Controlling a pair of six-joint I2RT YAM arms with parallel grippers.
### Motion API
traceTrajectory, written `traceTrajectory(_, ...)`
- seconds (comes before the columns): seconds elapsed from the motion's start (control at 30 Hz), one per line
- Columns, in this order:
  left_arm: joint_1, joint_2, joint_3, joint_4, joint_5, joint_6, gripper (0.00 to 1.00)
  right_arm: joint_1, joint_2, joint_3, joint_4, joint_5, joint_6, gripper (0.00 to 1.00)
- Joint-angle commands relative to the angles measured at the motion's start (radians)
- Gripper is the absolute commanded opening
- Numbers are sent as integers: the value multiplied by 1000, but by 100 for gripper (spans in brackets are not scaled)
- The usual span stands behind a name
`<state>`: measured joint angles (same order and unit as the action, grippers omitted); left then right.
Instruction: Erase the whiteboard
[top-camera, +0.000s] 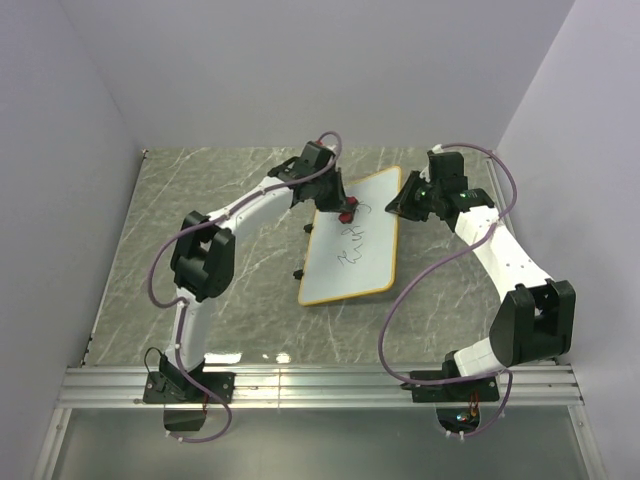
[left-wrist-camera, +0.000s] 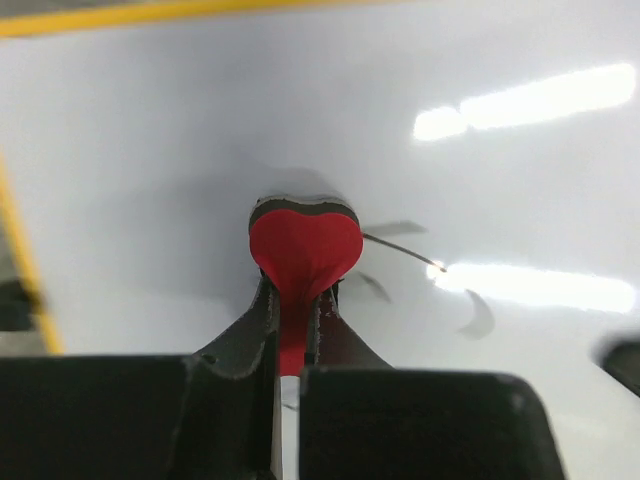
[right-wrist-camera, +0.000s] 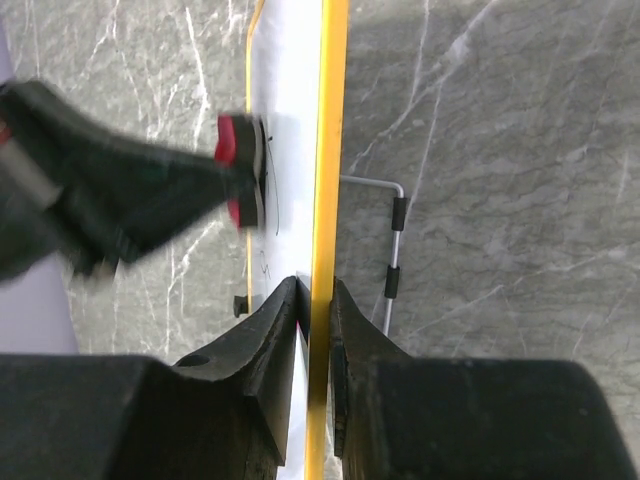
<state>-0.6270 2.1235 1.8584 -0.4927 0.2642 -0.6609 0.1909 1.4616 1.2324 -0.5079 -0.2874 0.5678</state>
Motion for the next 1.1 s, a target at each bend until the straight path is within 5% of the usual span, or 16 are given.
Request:
traceTrajectory(0.0,24,96,-59,22,-25,3,0,45,5,12,-9,-55,-55,0)
traceTrajectory(0.27,-3,67,-7,62,90,21,0,64,28,35,-15,-56,-55,0)
traceTrajectory(0.47,-98,70,203,-43,213,119,0,73,36,30,-18,-58,-63,0)
traceTrajectory(0.6,-128,33,177,-27,268,118,0,78,42,24,-20,-58,-66,0)
traceTrajectory(0.8,-120,35,111,-50,144,83,0,85,60,35,-17,-62,-65,0)
traceTrajectory(1.07,18,246,306,-227,20,52,0,94,48,38,-29,-53,-71,0)
